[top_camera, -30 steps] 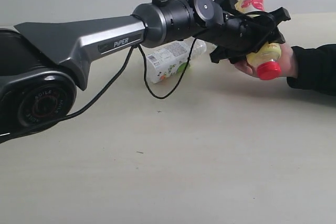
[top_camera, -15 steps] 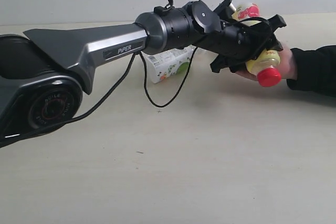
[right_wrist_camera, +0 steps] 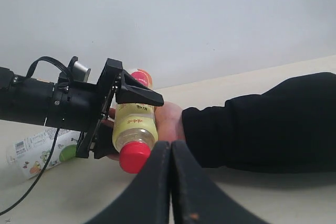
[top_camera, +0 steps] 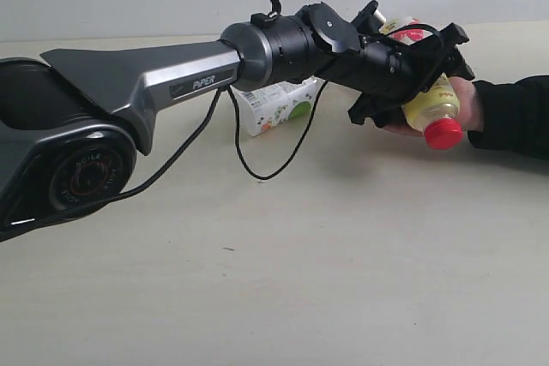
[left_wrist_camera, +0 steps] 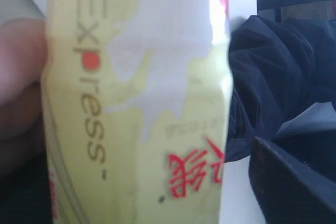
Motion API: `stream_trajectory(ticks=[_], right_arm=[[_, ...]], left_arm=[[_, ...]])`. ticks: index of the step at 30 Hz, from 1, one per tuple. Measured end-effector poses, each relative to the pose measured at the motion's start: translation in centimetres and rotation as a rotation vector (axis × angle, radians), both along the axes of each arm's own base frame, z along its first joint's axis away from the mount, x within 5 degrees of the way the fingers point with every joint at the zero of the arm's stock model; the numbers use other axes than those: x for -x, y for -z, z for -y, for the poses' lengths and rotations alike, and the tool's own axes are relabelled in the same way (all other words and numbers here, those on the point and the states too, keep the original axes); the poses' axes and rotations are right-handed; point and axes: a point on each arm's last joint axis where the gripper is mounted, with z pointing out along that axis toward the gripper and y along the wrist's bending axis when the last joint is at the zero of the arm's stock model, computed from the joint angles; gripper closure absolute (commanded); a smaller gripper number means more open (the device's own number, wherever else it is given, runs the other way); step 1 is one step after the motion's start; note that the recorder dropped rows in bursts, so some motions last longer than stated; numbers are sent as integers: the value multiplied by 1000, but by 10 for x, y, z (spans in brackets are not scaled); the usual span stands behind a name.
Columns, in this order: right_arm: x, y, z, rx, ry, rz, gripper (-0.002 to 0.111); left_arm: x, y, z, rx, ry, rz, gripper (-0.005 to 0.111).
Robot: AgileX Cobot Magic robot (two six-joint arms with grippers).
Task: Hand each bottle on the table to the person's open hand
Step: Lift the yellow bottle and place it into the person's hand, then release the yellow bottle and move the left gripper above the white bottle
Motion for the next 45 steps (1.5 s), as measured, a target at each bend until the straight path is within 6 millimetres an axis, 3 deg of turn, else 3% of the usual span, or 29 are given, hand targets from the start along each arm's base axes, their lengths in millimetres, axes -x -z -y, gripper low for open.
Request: stream_trajectory(ticks=[27,45], right_arm=[[0,0,0,0,0,0,108],[0,0,0,0,0,0,108]], left_arm=[[22,-10,-1,-54,245,-46,23],[37,-34,-11,-112,450,-29,23]])
